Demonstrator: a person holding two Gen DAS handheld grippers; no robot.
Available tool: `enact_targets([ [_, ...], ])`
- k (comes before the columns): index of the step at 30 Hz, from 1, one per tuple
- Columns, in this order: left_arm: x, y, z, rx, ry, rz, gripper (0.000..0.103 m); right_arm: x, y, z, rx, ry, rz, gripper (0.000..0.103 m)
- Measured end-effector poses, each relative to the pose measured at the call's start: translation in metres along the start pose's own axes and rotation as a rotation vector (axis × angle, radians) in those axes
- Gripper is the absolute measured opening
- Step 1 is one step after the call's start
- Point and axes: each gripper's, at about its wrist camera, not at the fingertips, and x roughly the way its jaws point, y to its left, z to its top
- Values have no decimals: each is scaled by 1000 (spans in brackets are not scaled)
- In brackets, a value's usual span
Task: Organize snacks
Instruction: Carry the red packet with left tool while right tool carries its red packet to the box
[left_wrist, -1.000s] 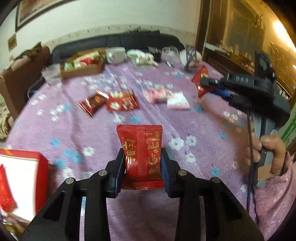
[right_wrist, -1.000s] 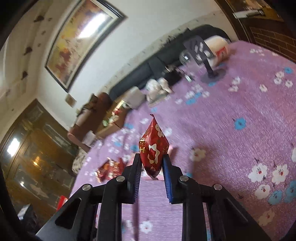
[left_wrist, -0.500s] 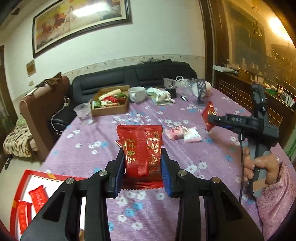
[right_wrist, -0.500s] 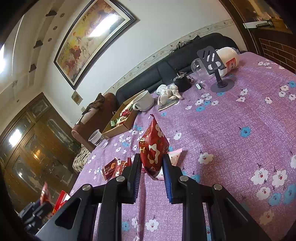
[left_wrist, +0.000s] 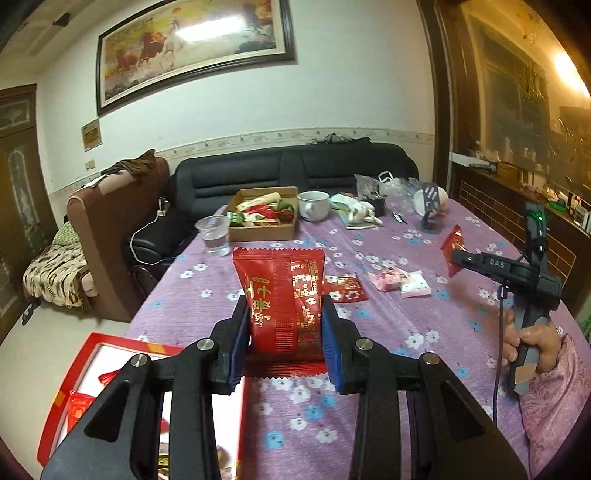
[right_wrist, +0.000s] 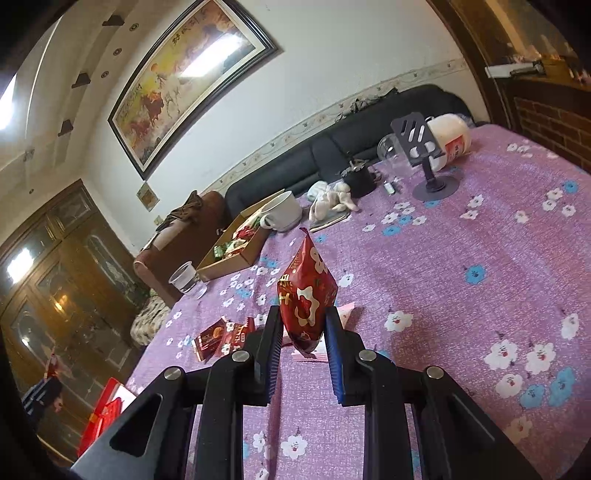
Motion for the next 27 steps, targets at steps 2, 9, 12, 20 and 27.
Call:
enact_targets([
  [2, -3, 6, -2, -10, -4, 4, 33, -3, 5, -1, -14, -7, -14, 23],
  [9, -8, 28, -6, -46, -12, 20, 33, -22, 52, -9, -87, -42, 38, 23],
  [12, -12, 40, -9, -66, -19, 31, 33, -24, 82, -17, -117, -32, 96, 23],
  [20, -18, 81, -20, -124, -24, 82, 33, -7, 176, -52, -205, 34, 278, 22],
  [27, -20, 119, -34, -169, -15, 144, 33, 19, 239, -93, -231, 122, 408, 22],
])
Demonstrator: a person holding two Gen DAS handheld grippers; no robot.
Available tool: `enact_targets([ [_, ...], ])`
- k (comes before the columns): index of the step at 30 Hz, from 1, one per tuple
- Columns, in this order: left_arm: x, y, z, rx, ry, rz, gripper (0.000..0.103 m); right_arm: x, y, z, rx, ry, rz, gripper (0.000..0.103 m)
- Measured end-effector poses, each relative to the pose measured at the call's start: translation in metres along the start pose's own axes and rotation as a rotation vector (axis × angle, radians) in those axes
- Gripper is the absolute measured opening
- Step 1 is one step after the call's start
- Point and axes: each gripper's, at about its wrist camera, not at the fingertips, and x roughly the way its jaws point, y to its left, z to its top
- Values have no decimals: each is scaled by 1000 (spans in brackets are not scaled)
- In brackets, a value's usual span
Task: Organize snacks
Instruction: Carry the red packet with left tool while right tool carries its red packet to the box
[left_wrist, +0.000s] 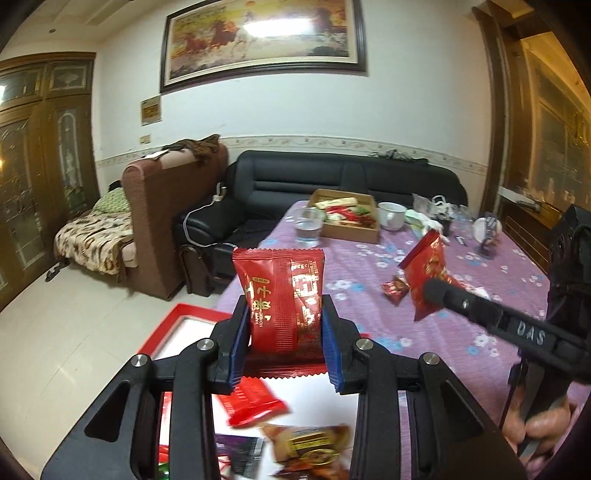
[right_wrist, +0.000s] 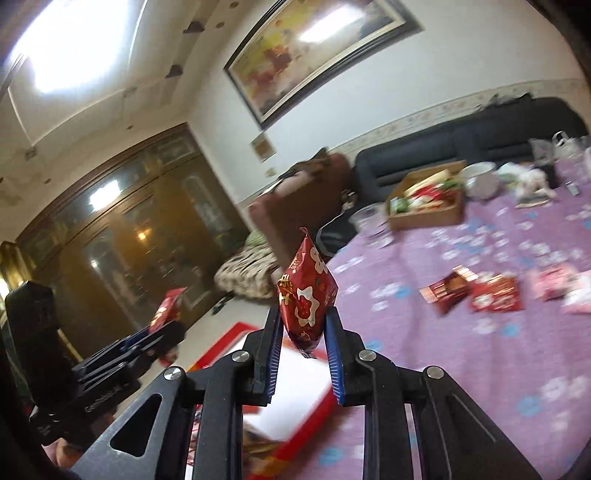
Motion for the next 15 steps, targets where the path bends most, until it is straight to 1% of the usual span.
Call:
enact_targets([
  [2, 3, 11, -3, -17, 8, 18, 33, 16, 15, -9, -10, 30, 32, 22],
  [8, 11, 37, -13, -55, 35, 58, 33, 46, 43, -34, -48, 100, 84, 22],
  [12, 16, 46, -20, -74, 49, 73, 33, 54, 50, -44, -68, 126, 95, 22],
  [15, 19, 51, -22, -85, 57, 79, 33, 56, 47, -48, -73, 139, 95, 22],
])
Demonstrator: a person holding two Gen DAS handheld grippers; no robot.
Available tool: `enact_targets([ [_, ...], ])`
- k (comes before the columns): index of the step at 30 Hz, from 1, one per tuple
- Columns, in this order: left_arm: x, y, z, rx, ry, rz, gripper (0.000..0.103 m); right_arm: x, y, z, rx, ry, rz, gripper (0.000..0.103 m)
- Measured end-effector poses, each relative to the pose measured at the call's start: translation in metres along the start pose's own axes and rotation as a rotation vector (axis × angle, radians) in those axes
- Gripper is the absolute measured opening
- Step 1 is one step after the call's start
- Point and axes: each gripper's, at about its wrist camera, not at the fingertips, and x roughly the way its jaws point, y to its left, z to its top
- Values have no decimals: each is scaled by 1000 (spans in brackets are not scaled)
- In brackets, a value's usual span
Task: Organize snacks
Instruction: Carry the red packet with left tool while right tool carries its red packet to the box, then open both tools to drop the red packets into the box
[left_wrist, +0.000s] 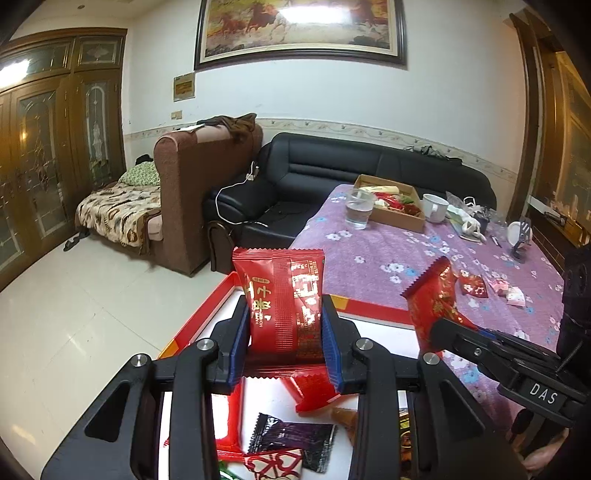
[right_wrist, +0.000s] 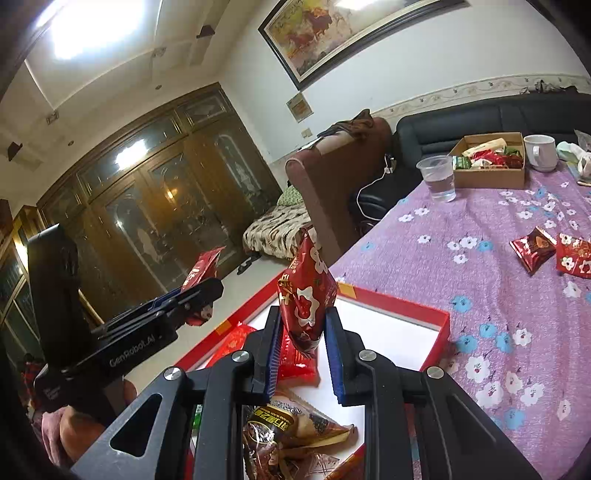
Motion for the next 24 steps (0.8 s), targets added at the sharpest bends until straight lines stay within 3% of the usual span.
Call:
enact_targets([
  [24, 24, 11, -17, -8, 88, 37, 33, 14, 24, -21, -113, 96, 21, 22],
])
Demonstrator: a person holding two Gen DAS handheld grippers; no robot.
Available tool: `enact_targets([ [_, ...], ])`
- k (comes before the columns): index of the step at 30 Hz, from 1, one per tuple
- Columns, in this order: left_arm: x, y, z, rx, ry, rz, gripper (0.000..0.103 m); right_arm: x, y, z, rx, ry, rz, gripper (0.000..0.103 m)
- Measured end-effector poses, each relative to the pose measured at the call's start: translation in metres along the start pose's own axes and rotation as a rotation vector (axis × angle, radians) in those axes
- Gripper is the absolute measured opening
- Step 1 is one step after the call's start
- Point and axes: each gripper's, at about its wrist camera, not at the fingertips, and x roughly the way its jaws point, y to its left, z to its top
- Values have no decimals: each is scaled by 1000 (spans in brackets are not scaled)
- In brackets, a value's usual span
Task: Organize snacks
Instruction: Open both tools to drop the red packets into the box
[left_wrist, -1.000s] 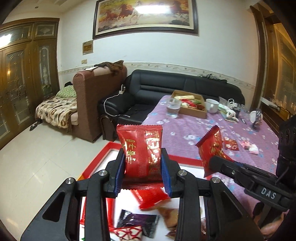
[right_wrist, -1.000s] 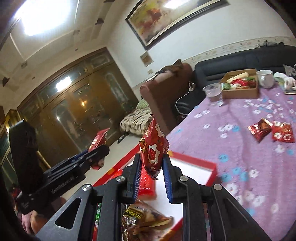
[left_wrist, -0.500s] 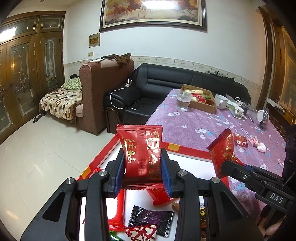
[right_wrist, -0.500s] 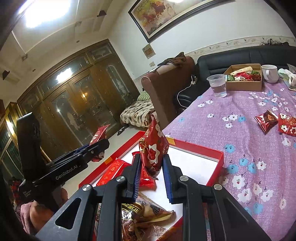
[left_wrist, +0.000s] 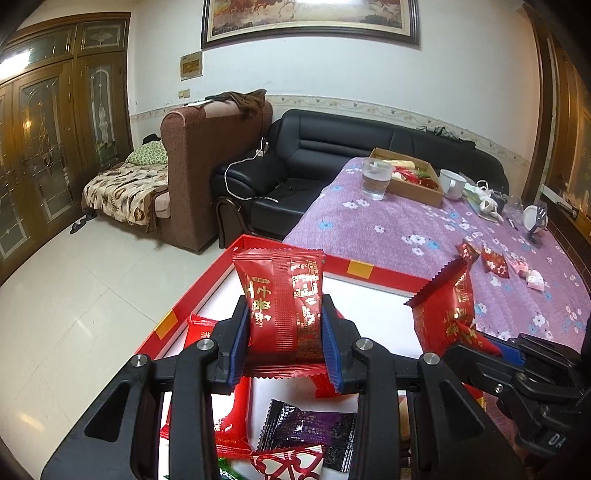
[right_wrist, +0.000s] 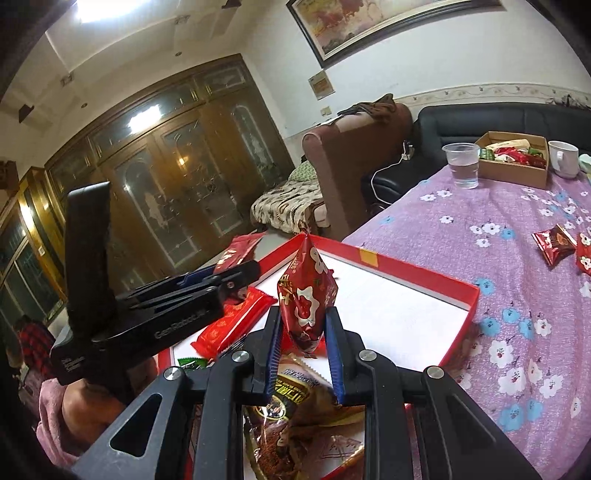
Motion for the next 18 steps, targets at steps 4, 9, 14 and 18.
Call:
enact_targets([
  [4, -1, -1, 0, 4, -3, 12, 33, 3, 5, -2, -23, 10, 2, 23],
  [9, -1, 0, 0, -3, 4, 34, 34, 4, 7, -3, -32, 15, 8, 26],
  [14, 2, 0, 0, -12, 10, 57, 36, -1, 5, -1, -14, 10, 18, 28],
  [18, 3, -2, 1, -10, 10, 77, 61, -5, 2, -1, 4, -3, 9, 39],
])
